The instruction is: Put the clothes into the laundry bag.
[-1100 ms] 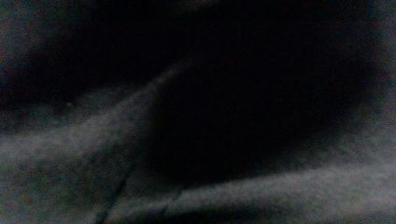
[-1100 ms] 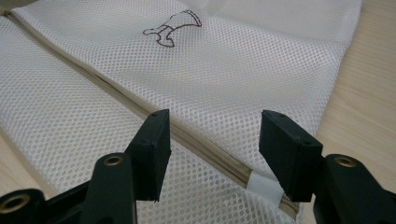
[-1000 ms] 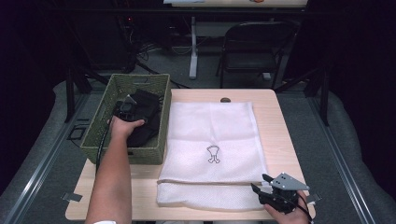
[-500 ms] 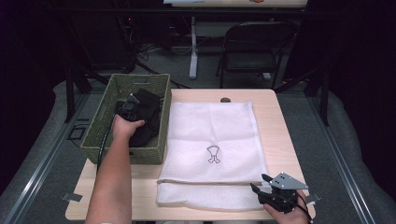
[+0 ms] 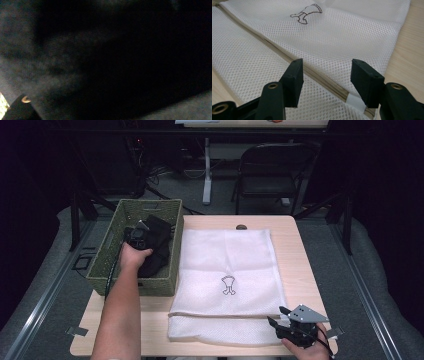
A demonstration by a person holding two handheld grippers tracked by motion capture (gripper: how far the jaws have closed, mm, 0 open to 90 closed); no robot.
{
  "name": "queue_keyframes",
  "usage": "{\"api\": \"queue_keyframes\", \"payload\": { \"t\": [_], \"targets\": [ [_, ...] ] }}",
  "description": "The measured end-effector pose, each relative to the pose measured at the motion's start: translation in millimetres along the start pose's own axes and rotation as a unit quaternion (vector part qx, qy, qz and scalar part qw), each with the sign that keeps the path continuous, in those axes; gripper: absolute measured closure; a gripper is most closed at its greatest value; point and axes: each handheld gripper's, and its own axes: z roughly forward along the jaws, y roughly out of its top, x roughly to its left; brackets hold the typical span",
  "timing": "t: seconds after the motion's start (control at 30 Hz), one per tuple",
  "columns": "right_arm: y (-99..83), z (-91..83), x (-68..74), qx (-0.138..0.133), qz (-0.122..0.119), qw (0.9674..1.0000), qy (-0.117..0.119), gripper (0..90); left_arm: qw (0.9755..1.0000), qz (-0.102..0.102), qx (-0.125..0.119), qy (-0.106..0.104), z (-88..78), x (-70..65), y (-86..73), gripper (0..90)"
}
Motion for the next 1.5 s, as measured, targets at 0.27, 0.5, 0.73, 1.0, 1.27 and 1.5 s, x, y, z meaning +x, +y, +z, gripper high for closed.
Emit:
{"api": "queue_keyframes", "payload": {
  "t": [0.27, 0.5, 0.73, 1.0, 1.27, 1.5],
  "targets": [
    [-0.8, -0.1, -0.8, 0.001, 0.003, 1.0000, -0.001, 43.3, 0.9999, -0.014, 0.002, -0.008, -5.8, 0.1, 1.8, 65.8],
    [-1.2, -1.7, -1.2, -0.002, 0.001, 1.0000, -0.002, 43.4, 0.9997, -0.011, -0.014, -0.018, -16.1, 0.6, 2.2, 66.2],
    [0.4, -0.9, -0.5, -0.006, -0.003, 1.0000, 0.001, 43.4, 0.9991, 0.003, -0.037, -0.021, -34.4, 2.5, 2.1, 66.4],
    [4.0, 2.7, 0.5, -0.008, -0.005, 0.9999, 0.007, 43.4, 0.9970, 0.010, -0.074, -0.023, -62.5, 5.3, 1.9, 66.4],
    [9.0, 12.3, 0.8, -0.010, -0.007, 0.9996, 0.024, 43.5, 0.9953, 0.013, -0.093, -0.021, -88.1, 9.0, -0.4, 66.7],
    [13.3, 16.2, 1.7, -0.016, -0.016, 0.9990, 0.038, 43.5, 0.9935, 0.022, -0.110, -0.020, -118.4, 2.3, 5.1, 66.8]
  ]
}}
